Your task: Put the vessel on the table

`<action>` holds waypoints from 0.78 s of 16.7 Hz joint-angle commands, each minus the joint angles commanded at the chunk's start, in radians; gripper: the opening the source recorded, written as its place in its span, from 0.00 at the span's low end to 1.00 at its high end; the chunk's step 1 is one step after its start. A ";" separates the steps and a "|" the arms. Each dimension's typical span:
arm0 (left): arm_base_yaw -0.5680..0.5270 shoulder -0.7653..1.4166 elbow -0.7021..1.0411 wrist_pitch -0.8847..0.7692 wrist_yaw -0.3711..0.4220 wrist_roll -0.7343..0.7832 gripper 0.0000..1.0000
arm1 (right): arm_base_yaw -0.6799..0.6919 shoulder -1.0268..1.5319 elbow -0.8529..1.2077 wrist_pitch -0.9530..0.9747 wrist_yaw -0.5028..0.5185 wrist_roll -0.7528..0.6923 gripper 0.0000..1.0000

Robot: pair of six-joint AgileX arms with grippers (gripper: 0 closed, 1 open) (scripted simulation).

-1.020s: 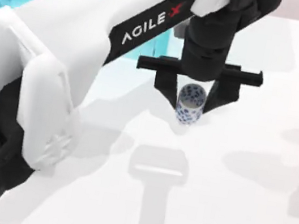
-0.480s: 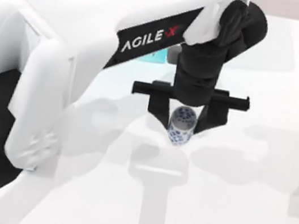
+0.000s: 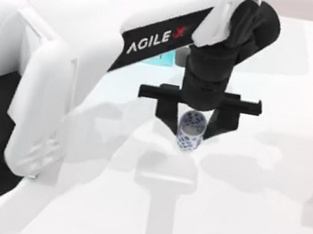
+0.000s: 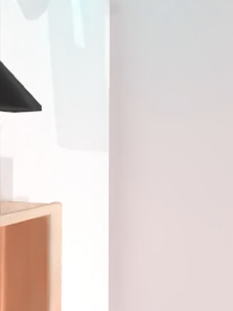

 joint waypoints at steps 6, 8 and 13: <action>0.000 0.000 0.000 0.000 0.000 0.000 0.83 | 0.000 0.000 0.000 0.000 0.000 0.000 1.00; 0.000 0.000 0.000 0.000 0.000 0.000 0.98 | 0.000 0.000 0.000 0.000 0.000 0.000 1.00; 0.000 0.000 0.000 0.000 0.000 0.000 1.00 | 0.000 0.000 0.000 0.000 0.000 0.000 1.00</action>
